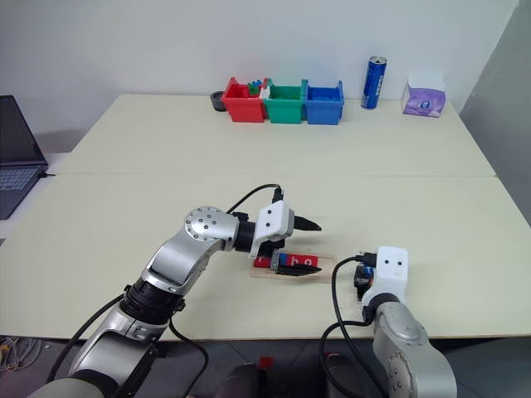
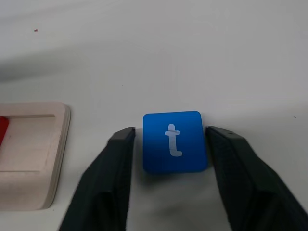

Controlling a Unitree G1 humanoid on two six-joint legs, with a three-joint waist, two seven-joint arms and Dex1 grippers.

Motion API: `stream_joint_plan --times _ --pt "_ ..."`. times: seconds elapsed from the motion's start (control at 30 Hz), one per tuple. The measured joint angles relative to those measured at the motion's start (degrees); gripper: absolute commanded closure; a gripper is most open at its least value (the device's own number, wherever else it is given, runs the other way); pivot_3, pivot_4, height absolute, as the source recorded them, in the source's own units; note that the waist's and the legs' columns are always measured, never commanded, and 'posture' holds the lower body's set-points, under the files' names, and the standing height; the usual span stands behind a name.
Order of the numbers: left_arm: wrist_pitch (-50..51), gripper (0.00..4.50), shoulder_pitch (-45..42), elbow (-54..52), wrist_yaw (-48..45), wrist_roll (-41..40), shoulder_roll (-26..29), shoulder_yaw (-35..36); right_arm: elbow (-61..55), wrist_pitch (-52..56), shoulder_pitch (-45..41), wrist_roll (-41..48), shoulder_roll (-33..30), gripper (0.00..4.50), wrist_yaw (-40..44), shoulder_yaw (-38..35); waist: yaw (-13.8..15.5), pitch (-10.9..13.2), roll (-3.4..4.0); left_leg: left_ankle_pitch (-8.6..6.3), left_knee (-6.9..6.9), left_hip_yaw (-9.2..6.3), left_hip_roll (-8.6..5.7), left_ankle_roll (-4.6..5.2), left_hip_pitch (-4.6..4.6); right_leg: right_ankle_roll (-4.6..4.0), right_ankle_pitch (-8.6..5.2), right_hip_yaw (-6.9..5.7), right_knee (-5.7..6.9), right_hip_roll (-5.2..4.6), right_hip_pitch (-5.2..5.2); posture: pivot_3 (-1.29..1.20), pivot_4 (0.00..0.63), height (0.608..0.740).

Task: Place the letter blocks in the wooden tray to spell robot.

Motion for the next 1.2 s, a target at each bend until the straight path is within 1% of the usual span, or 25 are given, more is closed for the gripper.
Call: stream_joint_plan --times 0.03,0.1,0.23,0.3,0.33,0.43,0.47,0.5,0.57,0.6,0.67,0.7,0.73,0.77,0.8,0.87,0.93,1.2 --pt "-0.02 0.00 0.00 0.00 0.01 0.02 0.05 0.00 0.00 -0.05 0.00 0.00 0.00 0.60 -0.13 -0.02 0.00 0.00 0.00 0.00 0.00 0.00 0.00 0.00 0.00 0.00 0.00 0.00 0.00 0.00 0.00 0.00 0.150 0.740" --pt "-0.06 0.00 0.01 0.00 0.08 0.15 0.17 0.00 -0.02 -0.10 -0.43 0.04 -0.01 0.02 -0.73 -0.60 0.00 0.00 0.00 0.00 0.00 0.00 0.00 0.00 0.00 0.00 0.00 0.00 0.00 0.00 -0.01 0.00 0.150 0.740" --pt "-0.76 0.00 0.06 0.04 0.18 0.56 0.84 0.01 -1.46 0.00 -3.73 0.10 -0.09 0.02 -0.40 -1.34 0.00 0.00 0.00 0.00 -0.01 -0.01 0.00 0.00 0.00 0.00 0.00 0.00 0.00 0.01 -0.01 0.00 0.150 0.740" --pt "-0.94 0.00 0.09 0.07 0.32 0.69 1.00 0.01 -2.55 -0.04 -6.42 0.98 -1.99 0.02 1.93 -1.20 -0.01 0.00 0.00 0.00 -0.01 -0.03 0.01 0.01 0.00 0.00 0.00 0.00 -0.01 0.03 -0.01 0.00 0.150 0.740" --pt "-0.98 0.00 0.10 0.07 0.38 0.70 1.01 0.02 -2.71 -0.05 -8.09 2.31 -4.42 0.02 4.38 -1.26 -0.03 0.00 0.00 0.00 -0.01 -0.01 -0.01 0.01 0.00 0.00 0.00 0.01 -0.03 0.03 -0.01 0.00 0.150 0.740" --pt "-0.98 0.00 0.22 0.10 0.85 0.71 1.09 0.05 -2.60 0.17 -11.92 7.12 -14.42 0.02 14.34 -0.98 -0.04 0.01 -0.01 -0.02 0.00 -0.02 -0.02 0.03 0.00 -0.02 0.01 -0.01 -0.07 0.03 0.01 0.00 0.150 0.740" --pt "-1.00 0.00 0.30 0.10 1.08 0.71 1.14 0.05 -2.22 -0.23 -12.83 8.50 -21.72 0.02 19.11 0.16 0.06 0.01 0.00 -0.02 -0.01 -0.03 -0.05 0.04 -0.02 -0.03 0.02 -0.02 -0.12 0.02 0.01 0.00 0.150 0.740" --pt "-1.01 0.00 0.39 0.10 1.17 0.71 1.30 0.06 -1.84 -0.46 -13.29 9.30 -26.38 0.02 22.11 0.48 0.13 0.02 -0.02 -0.03 -0.02 -0.04 -0.05 0.06 -0.04 -0.04 0.02 -0.04 -0.17 0.01 0.02 0.00 0.150 0.740" --pt "-1.01 0.00 0.70 0.12 1.30 0.71 1.39 0.10 0.52 -1.88 -13.55 11.42 -33.42 0.02 29.11 -0.61 0.12 0.03 -0.05 -0.09 -0.02 -0.05 -0.05 0.16 -0.04 -0.09 0.06 -0.03 -0.24 0.03 0.05 0.00 0.150 0.740" --pt "-1.01 0.00 0.84 0.12 1.33 0.71 1.39 0.10 2.72 -3.32 -13.41 12.23 -37.88 0.02 33.07 -0.99 0.12 0.04 -0.06 -0.11 -0.02 -0.04 -0.06 0.19 -0.04 -0.27 0.16 -0.03 -0.29 0.03 0.07 0.00 0.150 0.740" --pt "-1.00 0.00 1.22 0.11 1.35 0.71 1.41 0.10 7.38 -7.21 -13.33 13.36 -44.39 0.02 39.40 -2.21 0.12 0.06 -0.09 -0.12 -0.03 -0.02 -0.06 0.22 -0.04 -0.28 0.17 -0.02 -0.34 0.03 0.08 0.00 0.150 0.740" --pt "-1.00 0.00 1.29 0.11 1.35 0.71 1.44 0.10 9.29 -8.94 -13.37 13.49 -46.15 0.02 41.77 -2.96 0.12 0.08 -0.12 -0.13 -0.02 -0.04 -0.05 0.23 -0.05 -0.28 0.17 -0.03 -0.35 0.04 0.08 0.00 0.150 0.740" --pt "-1.00 0.00 1.30 0.11 1.35 0.71 1.39 0.09 10.77 -10.76 -13.41 13.60 -48.16 0.02 44.36 -2.74 0.12 0.08 -0.12 -0.13 -0.03 -0.04 -0.05 0.23 -0.05 -0.28 0.17 -0.02 -0.35 0.04 0.08 0.00 0.150 0.740" --pt "-1.00 0.00 1.30 0.09 1.34 0.71 1.40 0.09 13.40 -13.93 -13.46 13.56 -52.25 0.02 48.60 -1.48 0.12 0.08 -0.11 -0.14 -0.03 -0.01 -0.06 0.24 -0.03 -0.28 0.17 0.00 -0.36 0.04 0.08 0.00 0.150 0.740" --pt "-1.00 0.00 1.31 0.08 1.34 0.71 1.46 0.09 15.38 -15.88 -13.60 13.44 -54.58 0.02 51.52 -0.89 0.12 0.09 -0.14 -0.14 -0.03 -0.03 -0.05 0.24 -0.04 -0.28 0.17 -0.02 -0.38 0.04 0.10 0.00 0.150 0.740" --pt "-1.00 0.00 1.32 0.08 1.31 0.69 1.49 0.09 19.07 -19.81 -14.47 13.22 -57.53 0.02 56.46 1.00 0.07 0.11 -0.17 -0.14 -0.02 -0.02 -0.04 0.25 -0.02 -0.28 0.17 0.00 -0.37 0.05 0.10 0.00 0.150 0.740" --pt "-1.00 0.00 1.34 0.06 1.26 0.66 1.53 0.09 21.87 -23.54 -15.09 12.62 -59.14 0.02 60.42 3.50 0.06 0.11 -0.17 -0.14 -0.02 -0.03 -0.03 0.24 -0.03 -0.28 0.17 -0.01 -0.36 0.06 0.10 0.00 0.150 0.740" --pt "-0.99 0.00 1.37 0.03 0.90 0.50 1.86 0.09 31.32 -33.97 -20.23 7.51 -59.62 0.02 66.96 10.05 0.19 0.11 -0.17 -0.13 0.02 -0.01 -0.03 0.22 -0.03 -0.28 0.18 -0.02 -0.35 0.03 0.10 0.00 0.150 0.740"
